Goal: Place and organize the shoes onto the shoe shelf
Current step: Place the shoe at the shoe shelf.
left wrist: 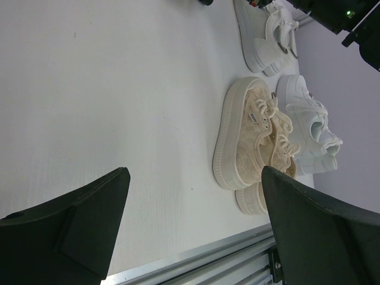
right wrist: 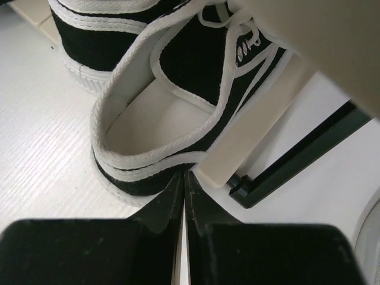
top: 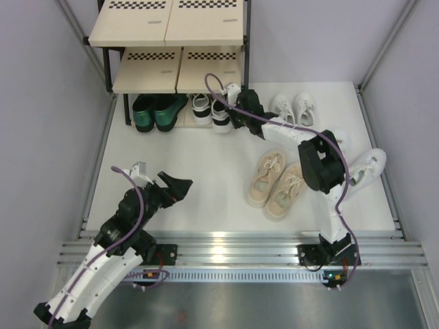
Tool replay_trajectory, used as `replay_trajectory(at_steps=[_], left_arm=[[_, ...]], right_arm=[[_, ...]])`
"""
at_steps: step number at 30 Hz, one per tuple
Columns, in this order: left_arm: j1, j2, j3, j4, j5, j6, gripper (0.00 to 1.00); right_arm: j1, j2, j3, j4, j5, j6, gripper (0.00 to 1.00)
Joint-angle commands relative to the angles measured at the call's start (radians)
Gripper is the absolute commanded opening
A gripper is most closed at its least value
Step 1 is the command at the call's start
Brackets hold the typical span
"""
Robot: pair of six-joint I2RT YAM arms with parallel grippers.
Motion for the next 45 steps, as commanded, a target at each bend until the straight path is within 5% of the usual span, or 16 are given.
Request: replay_trajectory(at_steps=[1, 11, 18, 32, 45], left_arm=[[0.004, -0.010, -0.009, 0.058, 0.002, -0.005, 0.98], [0.002, -0.010, -0.023, 0.068, 0.008, -0.009, 0.98], [0.004, -0.035, -0.036, 0.068, 0.016, -0.017, 0.98], [0.004, -0.014, -0.035, 0.071, 0.002, -0.012, 0.98], [0.004, 0.011, -0.032, 0.091, 0.005, -0.015, 0.98]], right_arm=[[0.021, -0.021, 0.026, 0.046, 0.015, -0.010, 0.02], [0.021, -0.243, -0.151, -0.041, -0.235, -0.271, 0.09], [0.029, -0.107, 0.033, -0.303, -0.489, -0.437, 0.11], [0.060, 0.059, 0.156, -0.163, -0.142, -0.411, 0.04], [0.060, 0.142, 0.280, -0.192, -0.114, -0.386, 0.04]])
